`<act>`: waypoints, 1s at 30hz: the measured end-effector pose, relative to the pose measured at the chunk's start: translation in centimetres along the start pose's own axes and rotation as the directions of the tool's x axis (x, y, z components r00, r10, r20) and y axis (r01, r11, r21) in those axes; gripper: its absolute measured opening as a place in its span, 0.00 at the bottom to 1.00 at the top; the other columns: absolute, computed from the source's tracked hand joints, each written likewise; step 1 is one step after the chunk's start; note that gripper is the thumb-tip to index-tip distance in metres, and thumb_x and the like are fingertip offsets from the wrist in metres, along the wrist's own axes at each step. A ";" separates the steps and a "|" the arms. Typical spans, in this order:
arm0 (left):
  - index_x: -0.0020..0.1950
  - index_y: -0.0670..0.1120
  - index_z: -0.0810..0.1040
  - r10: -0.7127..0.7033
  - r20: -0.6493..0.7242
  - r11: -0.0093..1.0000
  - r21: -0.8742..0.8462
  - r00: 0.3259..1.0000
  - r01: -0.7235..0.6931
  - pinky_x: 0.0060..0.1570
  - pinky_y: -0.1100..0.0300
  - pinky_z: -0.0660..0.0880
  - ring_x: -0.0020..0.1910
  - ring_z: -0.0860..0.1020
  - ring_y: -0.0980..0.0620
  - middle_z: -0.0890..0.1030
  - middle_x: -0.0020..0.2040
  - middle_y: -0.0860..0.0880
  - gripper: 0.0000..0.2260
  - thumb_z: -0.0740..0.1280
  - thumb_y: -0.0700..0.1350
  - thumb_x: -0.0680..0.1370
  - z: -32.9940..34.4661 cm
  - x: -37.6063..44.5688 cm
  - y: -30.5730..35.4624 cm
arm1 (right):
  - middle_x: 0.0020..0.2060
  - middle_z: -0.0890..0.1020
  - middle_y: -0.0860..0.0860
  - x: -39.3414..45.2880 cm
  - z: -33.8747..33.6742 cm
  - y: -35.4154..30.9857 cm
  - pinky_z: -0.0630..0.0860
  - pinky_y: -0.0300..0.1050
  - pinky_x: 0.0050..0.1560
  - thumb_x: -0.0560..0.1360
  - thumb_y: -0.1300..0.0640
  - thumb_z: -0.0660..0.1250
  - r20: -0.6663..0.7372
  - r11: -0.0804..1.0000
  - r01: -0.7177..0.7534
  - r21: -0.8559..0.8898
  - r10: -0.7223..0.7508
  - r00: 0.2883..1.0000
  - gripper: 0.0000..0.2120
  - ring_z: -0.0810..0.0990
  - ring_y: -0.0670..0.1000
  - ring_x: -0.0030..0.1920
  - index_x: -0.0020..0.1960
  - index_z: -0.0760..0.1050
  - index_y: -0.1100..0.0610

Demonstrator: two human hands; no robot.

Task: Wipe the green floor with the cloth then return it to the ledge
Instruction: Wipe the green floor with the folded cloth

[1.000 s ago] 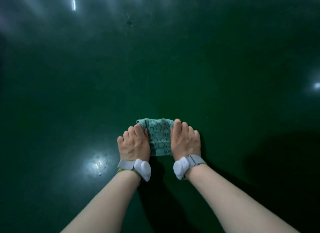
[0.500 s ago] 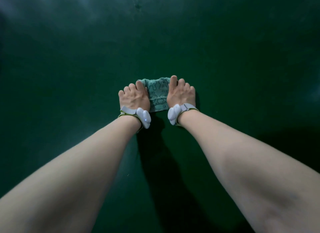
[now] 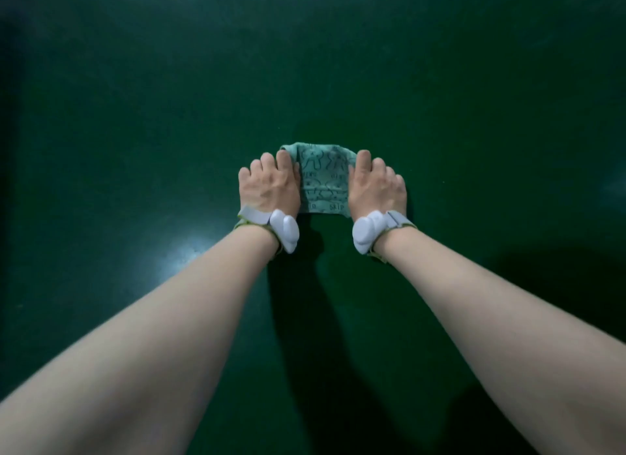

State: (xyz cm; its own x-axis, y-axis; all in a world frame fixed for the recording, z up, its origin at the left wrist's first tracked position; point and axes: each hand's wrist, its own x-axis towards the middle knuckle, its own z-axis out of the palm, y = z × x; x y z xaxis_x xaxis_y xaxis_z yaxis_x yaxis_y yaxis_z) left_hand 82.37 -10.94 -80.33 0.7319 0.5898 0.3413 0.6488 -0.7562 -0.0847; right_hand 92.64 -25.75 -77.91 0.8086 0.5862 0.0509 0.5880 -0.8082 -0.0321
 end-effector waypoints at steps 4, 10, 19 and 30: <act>0.48 0.45 0.71 -0.037 0.020 0.994 -0.100 0.999 0.039 0.38 0.50 0.61 0.36 0.72 0.43 0.73 0.40 0.45 0.13 0.58 0.53 0.85 -1.7 -5.9 -1.6 | 0.44 0.77 0.56 -4.8 -0.5 -0.6 0.69 0.53 0.41 0.87 0.51 0.54 -0.035 0.999 0.026 0.033 -0.025 0.999 0.13 0.76 0.58 0.41 0.61 0.69 0.60; 0.47 0.45 0.70 -0.044 0.049 0.992 -0.120 0.998 0.050 0.38 0.50 0.60 0.36 0.69 0.44 0.72 0.40 0.45 0.13 0.59 0.53 0.84 -2.7 -8.5 -3.1 | 0.41 0.76 0.55 -7.2 -0.7 -1.7 0.70 0.54 0.40 0.86 0.50 0.56 -0.064 0.998 0.038 0.054 -0.034 0.997 0.14 0.75 0.58 0.38 0.58 0.72 0.60; 0.54 0.44 0.75 -0.084 0.110 0.994 -0.064 0.990 0.091 0.42 0.49 0.67 0.43 0.74 0.41 0.76 0.46 0.42 0.15 0.57 0.54 0.85 -0.3 0.8 -5.3 | 0.46 0.79 0.56 3.0 0.5 -5.0 0.68 0.53 0.43 0.86 0.53 0.55 -0.099 0.991 0.128 -0.030 -0.130 0.987 0.12 0.78 0.59 0.43 0.63 0.70 0.59; 0.59 0.48 0.68 -0.135 0.334 0.991 0.037 0.933 0.130 0.45 0.49 0.62 0.51 0.75 0.40 0.75 0.54 0.42 0.11 0.52 0.52 0.85 2.6 9.7 -7.2 | 0.52 0.77 0.58 11.9 0.0 -8.3 0.65 0.52 0.44 0.81 0.60 0.54 0.059 0.986 0.156 -0.060 -0.152 0.987 0.16 0.77 0.59 0.49 0.68 0.62 0.59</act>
State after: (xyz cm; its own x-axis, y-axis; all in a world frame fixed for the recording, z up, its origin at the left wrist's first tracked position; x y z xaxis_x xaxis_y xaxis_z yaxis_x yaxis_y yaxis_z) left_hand 85.39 0.95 -78.81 0.6650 0.7467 0.0169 0.7456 -0.6623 -0.0739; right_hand 97.43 -12.08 -77.08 0.7096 0.7046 -0.0037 0.7042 -0.7091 0.0365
